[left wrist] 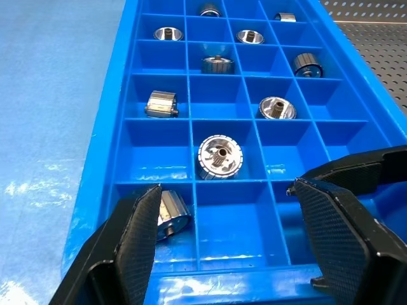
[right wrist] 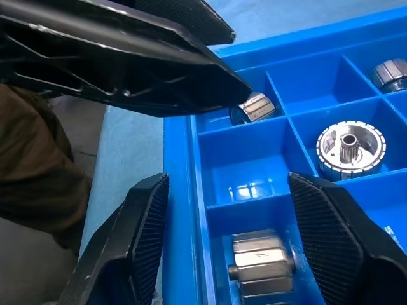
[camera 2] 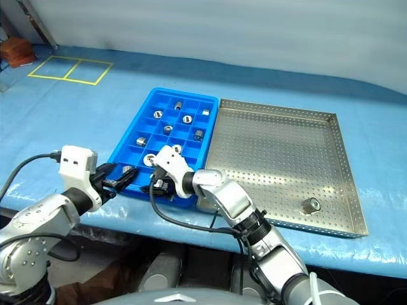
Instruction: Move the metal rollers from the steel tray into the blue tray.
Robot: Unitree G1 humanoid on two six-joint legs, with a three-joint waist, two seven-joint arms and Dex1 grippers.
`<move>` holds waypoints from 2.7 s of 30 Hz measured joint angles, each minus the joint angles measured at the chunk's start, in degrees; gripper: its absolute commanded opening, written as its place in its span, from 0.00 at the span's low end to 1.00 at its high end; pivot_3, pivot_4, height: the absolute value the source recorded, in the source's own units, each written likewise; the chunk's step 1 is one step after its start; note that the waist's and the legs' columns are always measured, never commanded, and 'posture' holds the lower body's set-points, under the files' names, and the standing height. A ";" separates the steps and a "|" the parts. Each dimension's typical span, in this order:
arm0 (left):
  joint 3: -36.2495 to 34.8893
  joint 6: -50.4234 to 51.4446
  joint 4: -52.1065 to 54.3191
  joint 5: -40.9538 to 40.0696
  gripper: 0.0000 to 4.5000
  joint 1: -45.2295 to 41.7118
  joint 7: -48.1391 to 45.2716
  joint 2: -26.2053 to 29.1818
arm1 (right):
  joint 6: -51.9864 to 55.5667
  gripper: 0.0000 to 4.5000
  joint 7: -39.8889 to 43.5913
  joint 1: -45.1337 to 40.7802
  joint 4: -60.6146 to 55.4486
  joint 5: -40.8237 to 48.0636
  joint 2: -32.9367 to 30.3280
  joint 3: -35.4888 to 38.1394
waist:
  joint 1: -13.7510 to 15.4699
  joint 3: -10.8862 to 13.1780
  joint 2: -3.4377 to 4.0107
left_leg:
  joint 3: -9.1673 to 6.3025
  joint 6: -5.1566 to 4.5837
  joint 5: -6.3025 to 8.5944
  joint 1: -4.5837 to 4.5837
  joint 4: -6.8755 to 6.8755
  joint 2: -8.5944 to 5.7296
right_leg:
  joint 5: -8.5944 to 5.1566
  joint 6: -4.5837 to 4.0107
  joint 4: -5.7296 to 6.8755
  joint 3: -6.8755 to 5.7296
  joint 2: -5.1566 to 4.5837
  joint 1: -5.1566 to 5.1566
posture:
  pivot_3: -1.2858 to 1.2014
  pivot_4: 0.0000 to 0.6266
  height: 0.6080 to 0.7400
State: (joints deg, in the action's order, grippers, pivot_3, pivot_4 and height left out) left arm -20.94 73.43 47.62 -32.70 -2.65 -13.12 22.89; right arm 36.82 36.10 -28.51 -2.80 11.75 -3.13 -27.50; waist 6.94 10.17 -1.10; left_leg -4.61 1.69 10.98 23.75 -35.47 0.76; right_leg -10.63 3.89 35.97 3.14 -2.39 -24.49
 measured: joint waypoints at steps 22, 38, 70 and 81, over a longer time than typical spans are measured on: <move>26.64 -13.52 -17.97 0.76 0.81 -13.68 -6.95 -7.82 | 19.74 0.66 -13.60 22.94 -29.14 -6.06 -29.14 29.08 | -6.00 -0.02 0.00 | 0.15 -0.11 0.07 0.15 -0.13 -0.06 | -0.01 0.04 -0.11 0.03 -0.13 -0.02 | 0.54 0.24 1.00; 28.21 -15.06 -18.73 1.14 0.81 -12.64 -7.50 -6.81 | 25.14 0.66 -17.13 30.94 -28.98 -6.09 -28.19 35.62 | -7.54 -0.02 0.00 | 0.16 -0.18 0.11 0.18 -0.43 -0.08 | 0.04 0.13 -0.06 0.07 -0.14 0.06 | 0.54 0.24 1.00; 10.34 -10.41 -7.88 2.82 0.81 -5.59 0.76 3.06 | 17.97 0.35 -13.97 7.54 -20.58 0.10 -12.02 16.38 | -6.20 0.00 -0.02 | 0.09 -0.19 0.11 0.13 -0.31 -0.06 | 0.05 0.14 -0.06 0.03 -0.11 0.07 | 0.62 0.24 1.00; 9.35 -8.60 -5.05 2.82 0.81 -2.08 4.00 1.90 | 7.85 0.35 -12.11 0.00 -7.01 -1.18 -5.91 11.01 | -3.50 -0.01 -0.02 | 0.08 -0.15 0.10 0.03 -0.23 -0.05 | 0.05 0.12 -0.03 0.00 -0.10 0.10 | 0.65 0.24 1.00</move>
State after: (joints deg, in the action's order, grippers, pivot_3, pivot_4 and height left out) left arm -11.59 64.84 42.58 -29.88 -4.74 -9.12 24.79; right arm 44.67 24.00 -28.51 -9.81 10.56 -9.04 -16.48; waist 3.44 10.17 -1.12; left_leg -4.53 1.54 11.07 23.78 -35.70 0.71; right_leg -10.58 4.00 35.94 3.14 -2.49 -24.40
